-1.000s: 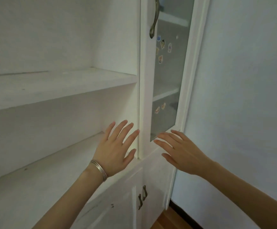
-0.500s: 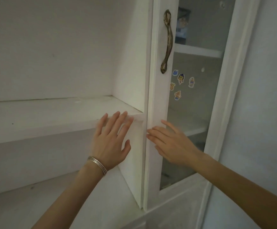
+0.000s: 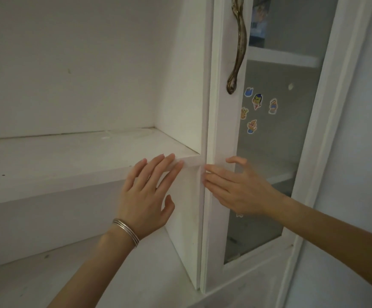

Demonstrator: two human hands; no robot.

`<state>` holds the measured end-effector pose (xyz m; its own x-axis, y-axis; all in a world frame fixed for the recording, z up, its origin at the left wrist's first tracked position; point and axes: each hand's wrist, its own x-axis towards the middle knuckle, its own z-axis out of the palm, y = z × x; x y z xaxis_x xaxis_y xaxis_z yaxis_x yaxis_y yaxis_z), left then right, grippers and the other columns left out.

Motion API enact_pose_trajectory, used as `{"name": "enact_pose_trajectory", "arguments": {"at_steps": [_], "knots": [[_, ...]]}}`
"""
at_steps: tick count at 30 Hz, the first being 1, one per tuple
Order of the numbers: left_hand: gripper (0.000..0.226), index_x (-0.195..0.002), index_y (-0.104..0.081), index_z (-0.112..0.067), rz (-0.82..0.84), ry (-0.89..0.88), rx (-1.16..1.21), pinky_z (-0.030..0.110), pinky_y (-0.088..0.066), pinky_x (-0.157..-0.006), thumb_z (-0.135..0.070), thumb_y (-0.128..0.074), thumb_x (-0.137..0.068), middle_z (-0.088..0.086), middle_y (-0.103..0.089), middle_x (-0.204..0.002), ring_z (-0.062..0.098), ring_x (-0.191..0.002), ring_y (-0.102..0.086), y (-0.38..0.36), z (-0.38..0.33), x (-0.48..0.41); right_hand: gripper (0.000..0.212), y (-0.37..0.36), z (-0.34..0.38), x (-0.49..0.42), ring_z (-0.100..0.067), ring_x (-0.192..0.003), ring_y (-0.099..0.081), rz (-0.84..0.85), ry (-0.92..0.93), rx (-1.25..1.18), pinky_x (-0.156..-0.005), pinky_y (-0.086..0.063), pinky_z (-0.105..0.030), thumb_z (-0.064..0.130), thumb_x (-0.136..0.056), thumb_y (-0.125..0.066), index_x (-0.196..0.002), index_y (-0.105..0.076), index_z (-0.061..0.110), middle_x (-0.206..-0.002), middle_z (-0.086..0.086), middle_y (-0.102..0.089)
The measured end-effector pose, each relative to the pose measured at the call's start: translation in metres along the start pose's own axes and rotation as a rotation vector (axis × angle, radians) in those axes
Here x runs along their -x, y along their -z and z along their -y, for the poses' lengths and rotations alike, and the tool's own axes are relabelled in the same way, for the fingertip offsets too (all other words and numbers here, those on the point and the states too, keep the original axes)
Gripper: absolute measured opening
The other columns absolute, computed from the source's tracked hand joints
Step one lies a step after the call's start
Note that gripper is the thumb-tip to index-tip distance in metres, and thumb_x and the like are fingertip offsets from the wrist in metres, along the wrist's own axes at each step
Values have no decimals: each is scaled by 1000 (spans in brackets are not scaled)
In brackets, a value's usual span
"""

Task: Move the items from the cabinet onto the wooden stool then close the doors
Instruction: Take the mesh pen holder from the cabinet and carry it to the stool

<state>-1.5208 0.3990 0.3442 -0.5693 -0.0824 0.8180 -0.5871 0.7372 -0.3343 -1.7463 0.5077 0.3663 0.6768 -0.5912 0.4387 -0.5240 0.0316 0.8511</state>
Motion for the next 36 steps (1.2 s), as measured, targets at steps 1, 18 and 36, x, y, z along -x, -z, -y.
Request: {"name": "enact_pose_trajectory", "arguments": {"at_steps": [1,18,36], "knots": [[70,-139,-45,-15,3,0,-1,40,-18,-113,-23,-61,-71,7,-42,-144,22,-132,-35,1,0,0,29,2,-1,-1,-17,-116,-55,-3,18,14,-90,-34,-41,19,-90,-42,-103,-67,12,-113,-3,-66],[64,-137,-48,-13,26,53,83,43,-14,-113,-32,-48,-76,11,-46,-140,27,-130,-34,0,-8,-2,49,30,14,-8,-27,-114,-50,300,-81,58,-114,-9,-50,43,-96,-33,-102,-66,7,-108,-9,-65],[54,-119,-62,-11,185,-15,133,58,-19,-107,-23,-68,-68,22,-45,-137,43,-132,-29,40,-81,7,38,140,13,67,-28,-103,-54,335,-115,-76,-111,-24,-50,34,-92,-42,-94,-64,4,-95,-12,-63]]}}
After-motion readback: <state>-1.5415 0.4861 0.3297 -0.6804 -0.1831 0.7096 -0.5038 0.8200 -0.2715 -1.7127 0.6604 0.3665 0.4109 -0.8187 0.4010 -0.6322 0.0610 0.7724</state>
